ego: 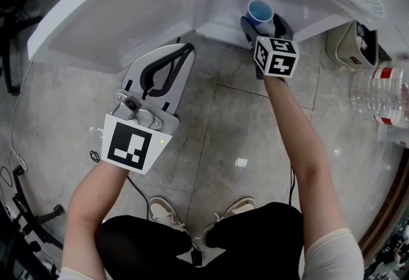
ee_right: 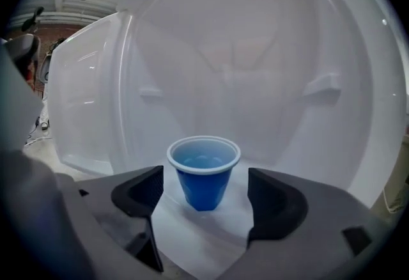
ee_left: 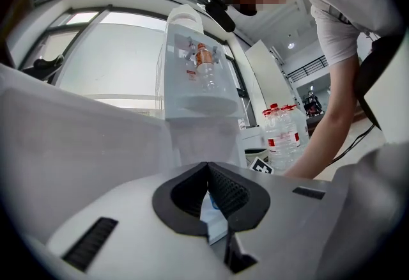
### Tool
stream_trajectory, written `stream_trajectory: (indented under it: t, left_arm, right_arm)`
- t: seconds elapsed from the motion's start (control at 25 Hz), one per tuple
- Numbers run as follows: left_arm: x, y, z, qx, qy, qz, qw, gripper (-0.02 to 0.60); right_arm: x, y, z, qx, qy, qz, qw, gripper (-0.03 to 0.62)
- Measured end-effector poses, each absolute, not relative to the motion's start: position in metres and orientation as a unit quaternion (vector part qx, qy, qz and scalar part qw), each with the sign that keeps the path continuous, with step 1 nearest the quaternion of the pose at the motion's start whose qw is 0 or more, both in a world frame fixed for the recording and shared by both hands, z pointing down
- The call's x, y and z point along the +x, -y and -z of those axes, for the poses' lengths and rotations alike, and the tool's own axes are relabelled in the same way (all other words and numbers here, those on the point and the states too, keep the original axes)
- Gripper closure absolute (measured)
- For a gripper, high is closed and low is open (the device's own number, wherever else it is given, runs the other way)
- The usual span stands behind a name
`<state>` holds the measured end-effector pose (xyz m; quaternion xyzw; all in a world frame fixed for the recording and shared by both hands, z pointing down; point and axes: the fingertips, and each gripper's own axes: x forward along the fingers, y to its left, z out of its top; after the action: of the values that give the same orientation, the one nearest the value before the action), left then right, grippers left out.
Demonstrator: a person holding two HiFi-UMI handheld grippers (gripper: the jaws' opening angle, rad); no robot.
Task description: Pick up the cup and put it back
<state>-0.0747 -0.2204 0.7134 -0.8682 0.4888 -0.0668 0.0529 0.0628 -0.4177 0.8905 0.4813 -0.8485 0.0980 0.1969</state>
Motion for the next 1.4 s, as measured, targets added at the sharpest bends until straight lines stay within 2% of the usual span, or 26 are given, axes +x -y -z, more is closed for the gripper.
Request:
stream_trajectory:
  t: [0.4, 0.44, 0.48, 0.56, 1.4]
  left_arm:
    - [-0.078, 0.207, -0.721, -0.868, -0.489, 0.076, 0.042, 0.558]
    - [-0.079, 0.206, -0.721, -0.868, -0.489, 0.079, 0.044, 0.558]
    - [-0.081, 0.205, -0.722, -0.867, -0.490, 0.082, 0.045, 0.558]
    - [-0.084, 0.205, -0.723, -0.865, -0.494, 0.081, 0.042, 0.558]
    - [-0.077, 0.224, -0.707, -0.862, -0.506, 0.032, 0.015, 0.558]
  right_arm:
    - [0.059, 0.429, -0.896, 0.488, 0.843, -0.115, 0.194, 0.207]
    - [0.058, 0.429, -0.897, 0.488, 0.843, -0.116, 0.195, 0.225]
    - [0.057, 0.428, -0.897, 0.485, 0.845, -0.114, 0.196, 0.277]
    - [0.054, 0.427, -0.893, 0.479, 0.850, -0.109, 0.192, 0.296]
    - [0.061, 0.385, -0.816, 0.444, 0.878, -0.100, 0.149, 0.296]
